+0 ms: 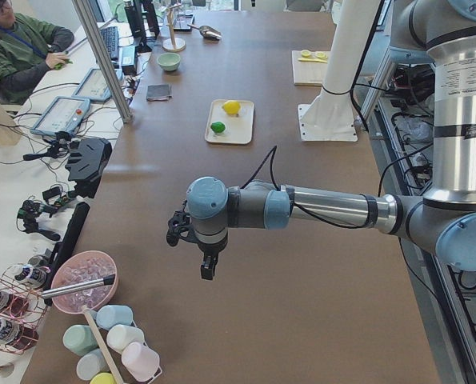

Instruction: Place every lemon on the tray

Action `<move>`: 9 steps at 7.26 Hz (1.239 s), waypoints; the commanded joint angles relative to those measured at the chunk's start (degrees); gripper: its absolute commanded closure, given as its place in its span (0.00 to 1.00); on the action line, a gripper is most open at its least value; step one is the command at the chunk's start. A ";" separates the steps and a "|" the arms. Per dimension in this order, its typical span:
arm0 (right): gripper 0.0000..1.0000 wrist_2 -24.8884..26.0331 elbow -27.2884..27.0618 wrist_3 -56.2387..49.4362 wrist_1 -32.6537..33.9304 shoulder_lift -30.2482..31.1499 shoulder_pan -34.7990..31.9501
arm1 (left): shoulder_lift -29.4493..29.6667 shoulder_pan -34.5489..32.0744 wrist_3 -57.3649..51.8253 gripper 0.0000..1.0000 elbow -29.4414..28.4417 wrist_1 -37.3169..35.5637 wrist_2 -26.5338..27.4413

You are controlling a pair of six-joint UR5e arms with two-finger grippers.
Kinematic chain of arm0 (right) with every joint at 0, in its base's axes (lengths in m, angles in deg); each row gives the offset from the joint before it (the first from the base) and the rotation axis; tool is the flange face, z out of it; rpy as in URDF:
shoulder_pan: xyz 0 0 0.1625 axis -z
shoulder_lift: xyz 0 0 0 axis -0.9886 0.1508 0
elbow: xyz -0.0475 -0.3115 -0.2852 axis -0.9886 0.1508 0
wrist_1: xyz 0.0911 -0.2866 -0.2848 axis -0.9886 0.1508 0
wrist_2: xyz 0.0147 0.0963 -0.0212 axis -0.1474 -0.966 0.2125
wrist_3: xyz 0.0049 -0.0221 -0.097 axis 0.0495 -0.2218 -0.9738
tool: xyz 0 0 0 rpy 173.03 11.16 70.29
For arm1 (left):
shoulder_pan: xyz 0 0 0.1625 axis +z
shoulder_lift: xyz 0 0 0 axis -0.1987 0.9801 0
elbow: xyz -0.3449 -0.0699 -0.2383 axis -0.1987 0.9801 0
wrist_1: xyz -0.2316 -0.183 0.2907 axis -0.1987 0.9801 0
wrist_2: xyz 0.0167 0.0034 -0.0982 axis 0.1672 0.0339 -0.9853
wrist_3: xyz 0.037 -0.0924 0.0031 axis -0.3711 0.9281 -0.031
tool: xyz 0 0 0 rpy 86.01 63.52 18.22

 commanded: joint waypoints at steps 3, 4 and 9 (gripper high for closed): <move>0.00 -0.88 0.03 0.09 0.00 0.10 0.00 | -0.38 0.02 0.00 0.02 -0.10 1.72 0.23; 0.00 -1.49 0.11 0.09 0.00 0.11 0.00 | -0.38 0.02 0.00 0.02 -0.01 1.72 0.06; 0.00 -2.90 0.03 0.00 -0.09 0.11 0.09 | -0.47 0.10 0.00 0.02 0.25 1.72 -0.12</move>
